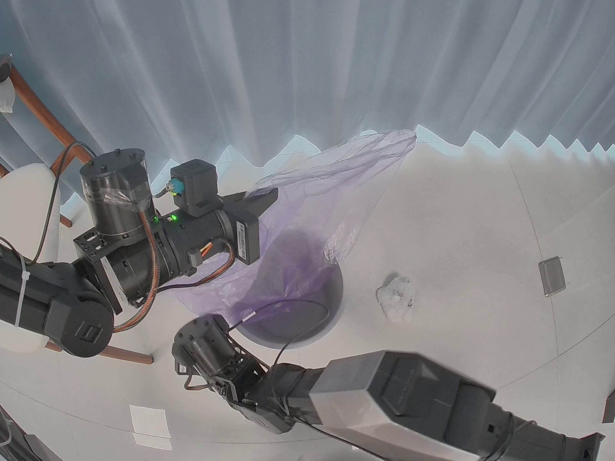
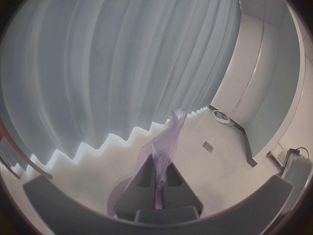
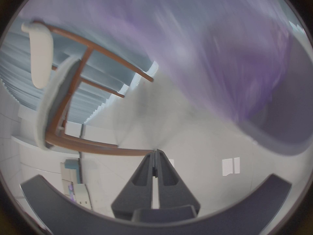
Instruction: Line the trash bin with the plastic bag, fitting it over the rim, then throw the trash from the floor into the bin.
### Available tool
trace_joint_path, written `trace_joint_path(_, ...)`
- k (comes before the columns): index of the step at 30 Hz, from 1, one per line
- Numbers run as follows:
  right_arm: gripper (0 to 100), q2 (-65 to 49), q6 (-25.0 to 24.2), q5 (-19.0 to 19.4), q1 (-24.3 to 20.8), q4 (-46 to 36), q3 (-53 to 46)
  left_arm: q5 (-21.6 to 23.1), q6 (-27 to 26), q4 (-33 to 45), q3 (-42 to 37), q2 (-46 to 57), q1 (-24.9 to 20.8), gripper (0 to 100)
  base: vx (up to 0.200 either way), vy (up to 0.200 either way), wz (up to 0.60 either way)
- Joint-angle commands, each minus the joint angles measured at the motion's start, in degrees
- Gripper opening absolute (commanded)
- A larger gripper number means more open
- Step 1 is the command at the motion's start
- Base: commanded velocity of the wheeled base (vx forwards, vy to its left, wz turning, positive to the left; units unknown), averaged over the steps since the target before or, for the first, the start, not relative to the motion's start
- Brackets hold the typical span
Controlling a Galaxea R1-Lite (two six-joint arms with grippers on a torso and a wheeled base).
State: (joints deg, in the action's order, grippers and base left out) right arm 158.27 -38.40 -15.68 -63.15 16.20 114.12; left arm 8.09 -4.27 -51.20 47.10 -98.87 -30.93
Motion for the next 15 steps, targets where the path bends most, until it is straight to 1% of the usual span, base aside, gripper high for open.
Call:
trace_joint_path(1,0,-24.41,-4.67,9.26,-2.42,-9.87,-20.69,0.08,-0.57,-0.04,-1.84,2.98,2.19,0,0.0,0.0,0.0)
trace_joint_path(3,0,-32.94,-0.8,12.6,-2.24,-9.08,-38.35,0.26,-0.57,-0.13,-2.02,2.98,2.19,0,0.0,0.0,0.0)
trace_joint_path(5,0,-35.93,1.57,12.95,-1.89,-6.88,-47.32,0.43,-0.57,-0.13,-1.93,2.89,2.19,0,0.0,0.0,0.0)
trace_joint_path(6,0,-37.16,2.19,12.86,-1.63,-4.42,-51.01,0.43,-0.57,-0.04,-2.02,2.8,2.19,0,0.0,0.0,0.0)
trace_joint_path(9,0,-40.15,2.89,12.6,0.04,1.55,-58.83,0.43,-0.57,0.05,-2.1,2.63,2.01,0,0.0,0.0,0.0)
trace_joint_path(15,0,-46.56,6.14,12.51,2.5,2.52,-69.29,0.43,-0.74,0.22,-2.02,2.36,1.13,0,0.0,0.0,0.0)
